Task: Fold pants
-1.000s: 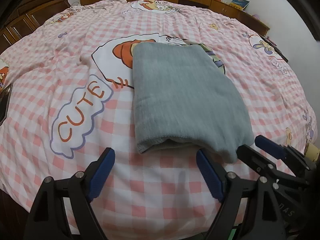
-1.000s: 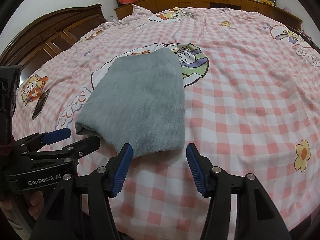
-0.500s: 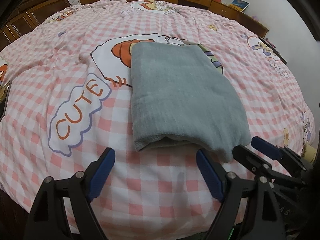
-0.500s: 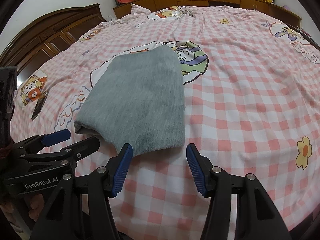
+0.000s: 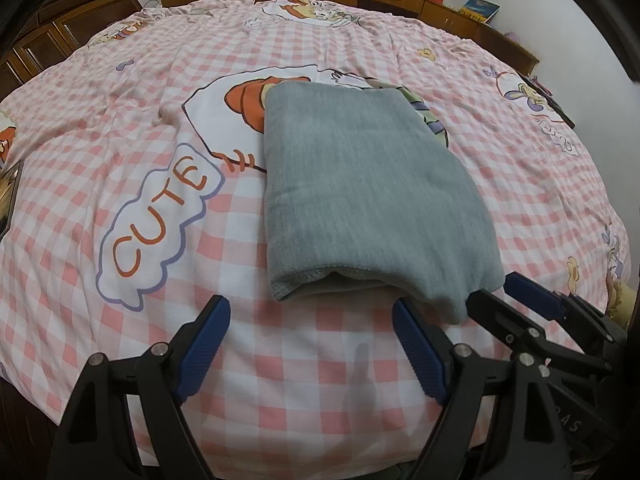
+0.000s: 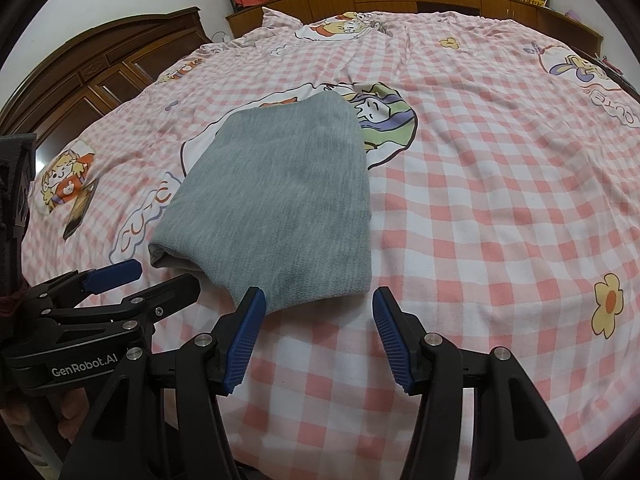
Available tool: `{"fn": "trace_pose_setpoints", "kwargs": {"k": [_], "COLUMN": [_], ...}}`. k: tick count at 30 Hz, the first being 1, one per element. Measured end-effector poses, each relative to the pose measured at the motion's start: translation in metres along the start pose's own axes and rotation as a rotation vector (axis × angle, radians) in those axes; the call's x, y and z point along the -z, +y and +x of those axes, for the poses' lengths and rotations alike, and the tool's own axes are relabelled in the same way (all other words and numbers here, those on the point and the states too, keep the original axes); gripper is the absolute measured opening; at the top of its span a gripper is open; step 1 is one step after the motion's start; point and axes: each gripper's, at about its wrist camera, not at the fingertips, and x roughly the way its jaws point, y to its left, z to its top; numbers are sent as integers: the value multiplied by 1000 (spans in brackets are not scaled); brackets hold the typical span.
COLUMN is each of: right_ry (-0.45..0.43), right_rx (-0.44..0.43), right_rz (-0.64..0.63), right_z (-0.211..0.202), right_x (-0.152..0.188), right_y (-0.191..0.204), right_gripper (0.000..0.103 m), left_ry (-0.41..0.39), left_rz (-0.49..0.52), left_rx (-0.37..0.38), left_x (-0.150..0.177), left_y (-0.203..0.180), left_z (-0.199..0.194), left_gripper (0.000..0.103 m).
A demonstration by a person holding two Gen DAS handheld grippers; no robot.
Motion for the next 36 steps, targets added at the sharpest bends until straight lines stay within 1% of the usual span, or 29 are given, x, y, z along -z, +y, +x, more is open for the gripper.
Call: {"fn": "trace_pose_setpoints", "kwargs": {"k": [36], "right_ry": [-1], "right_rx": [0], "right_rz": [1], "right_z": [1], "right_x": [0], "right_y": [3], "right_gripper": [57], "left_ry": [14], "left_rz": [-3], "left_rx": [-10], "left_x": [1], "left_y": [0], "left_z": [3], "left_gripper": [86]}}
